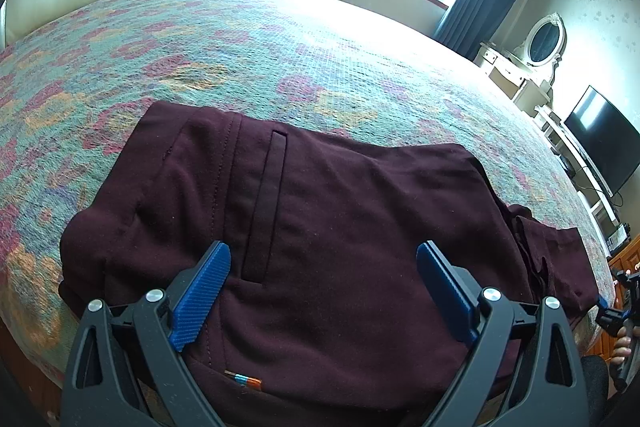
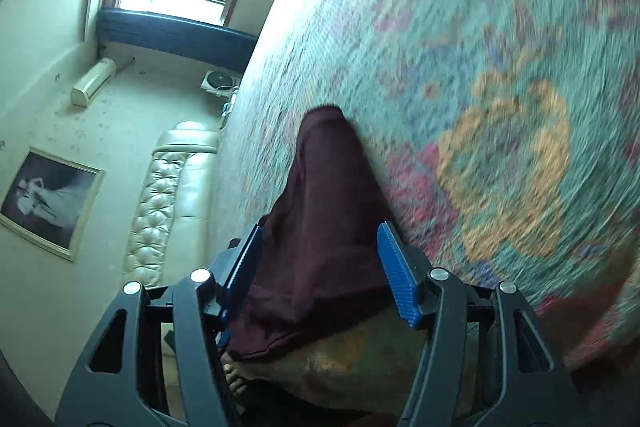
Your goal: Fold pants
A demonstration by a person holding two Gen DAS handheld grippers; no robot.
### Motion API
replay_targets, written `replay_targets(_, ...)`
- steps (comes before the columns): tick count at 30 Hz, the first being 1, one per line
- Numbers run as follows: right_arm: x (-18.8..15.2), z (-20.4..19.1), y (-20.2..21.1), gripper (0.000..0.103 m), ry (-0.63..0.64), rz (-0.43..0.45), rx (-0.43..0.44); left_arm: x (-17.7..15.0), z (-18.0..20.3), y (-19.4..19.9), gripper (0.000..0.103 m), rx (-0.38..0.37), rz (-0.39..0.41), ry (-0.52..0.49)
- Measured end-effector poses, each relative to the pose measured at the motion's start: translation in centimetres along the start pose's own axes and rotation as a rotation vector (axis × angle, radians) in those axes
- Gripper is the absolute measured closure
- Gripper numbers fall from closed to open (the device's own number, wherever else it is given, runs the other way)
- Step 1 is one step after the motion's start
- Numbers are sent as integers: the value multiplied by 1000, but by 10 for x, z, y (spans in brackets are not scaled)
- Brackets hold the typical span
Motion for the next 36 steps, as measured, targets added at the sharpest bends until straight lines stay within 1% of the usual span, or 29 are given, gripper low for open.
replay_targets(3,-3,2,1,44,-16,10,8,0,-1,0,10,-1,0,-1)
replay_targets(4,-2,2,6,44,-16,22,3,0,0,0,10,-1,0,0)
replay_targets(6,1,6,16,44,-26,79,-11,1,0,0,10,-2,1,0)
replay_targets(7,3,10,18,44,-34,78,-31,1,-1,0,10,-2,1,-1)
replay_targets(9,-3,15,7,44,-39,15,-66,1,-1,0,10,-1,1,-1)
replay_targets(12,-8,8,-6,46,-15,-41,-73,1,-2,0,10,-3,2,3)
replay_targets(14,-12,8,-12,61,-1,-64,-115,1,-2,0,10,-2,1,0)
replay_targets(15,-14,9,-13,63,-3,-66,-130,1,-3,0,10,-2,2,0)
replay_targets(17,-14,10,-12,71,-12,-74,-134,1,-2,0,10,-3,2,1)
replay_targets(18,-14,11,-10,73,-7,-78,-142,1,-2,0,10,-4,2,0)
replay_targets(20,-15,9,-10,79,24,-87,-179,1,-2,0,10,-3,2,-1)
replay_targets(23,-16,2,-15,83,61,-103,-209,1,-2,0,10,-4,2,0)
replay_targets(27,-14,-3,-21,82,73,-125,-215,1,-2,0,10,-3,2,0)
replay_targets(29,-8,-5,-19,76,78,-147,-186,1,-2,0,10,-3,2,-1)
replay_targets(30,-5,-9,-18,75,72,-152,-178,1,-3,0,10,-3,2,-2)
replay_targets(32,6,-16,-6,72,64,-123,-153,1,-2,0,10,-4,2,-6)
replay_targets(33,14,-20,-1,68,65,-105,-134,1,-2,0,10,-4,1,-7)
replay_targets(34,24,-25,0,58,73,-91,-111,1,-2,0,10,-5,2,-6)
replay_targets(35,33,-29,-5,54,87,-96,-98,1,-1,0,10,-5,3,-5)
replay_targets(36,43,-32,-14,54,97,-114,-86,1,-1,0,10,-3,3,-6)
Point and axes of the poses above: each gripper's, at about its wrist camera, not at the fingertips, and y roughly against the way its jaws point, z to its right, x to its top, the point moved 3 cm from there along -y, roughly the way its jaws point, and after that the axes turned 4 degrees about x, right-handed, at the moved point
